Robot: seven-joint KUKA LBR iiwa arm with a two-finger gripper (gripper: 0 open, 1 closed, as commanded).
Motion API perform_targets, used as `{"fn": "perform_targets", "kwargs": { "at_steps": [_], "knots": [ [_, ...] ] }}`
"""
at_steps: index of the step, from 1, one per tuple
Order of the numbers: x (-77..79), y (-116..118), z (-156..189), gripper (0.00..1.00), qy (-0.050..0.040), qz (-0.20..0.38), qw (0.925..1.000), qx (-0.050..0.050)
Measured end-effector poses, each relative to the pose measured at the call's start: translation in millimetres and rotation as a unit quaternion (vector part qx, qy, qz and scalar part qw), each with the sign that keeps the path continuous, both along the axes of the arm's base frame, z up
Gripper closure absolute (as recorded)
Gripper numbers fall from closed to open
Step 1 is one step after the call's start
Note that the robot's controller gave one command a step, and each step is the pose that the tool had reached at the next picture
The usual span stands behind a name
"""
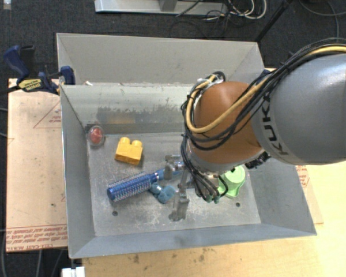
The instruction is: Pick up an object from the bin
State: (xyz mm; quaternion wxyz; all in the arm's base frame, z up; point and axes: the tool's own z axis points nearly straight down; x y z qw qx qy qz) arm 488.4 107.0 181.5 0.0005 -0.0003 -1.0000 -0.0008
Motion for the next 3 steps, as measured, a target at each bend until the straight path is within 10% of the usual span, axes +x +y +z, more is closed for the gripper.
{"fn": "perform_targets", "kwargs": {
  "at_steps": [1,2,3],
  "knots": [
    [55.8,21.0,-115.0,0.0,-0.0001,-0.07,0.9975,0.0],
    [56.0,20.6,-111.7,1.0,-0.0005,-0.071,0.9974,0.0],
    [51.5,7.1,82.3,1.0,-0.0043,-0.1,0.9949,0.001]
  ]
}}
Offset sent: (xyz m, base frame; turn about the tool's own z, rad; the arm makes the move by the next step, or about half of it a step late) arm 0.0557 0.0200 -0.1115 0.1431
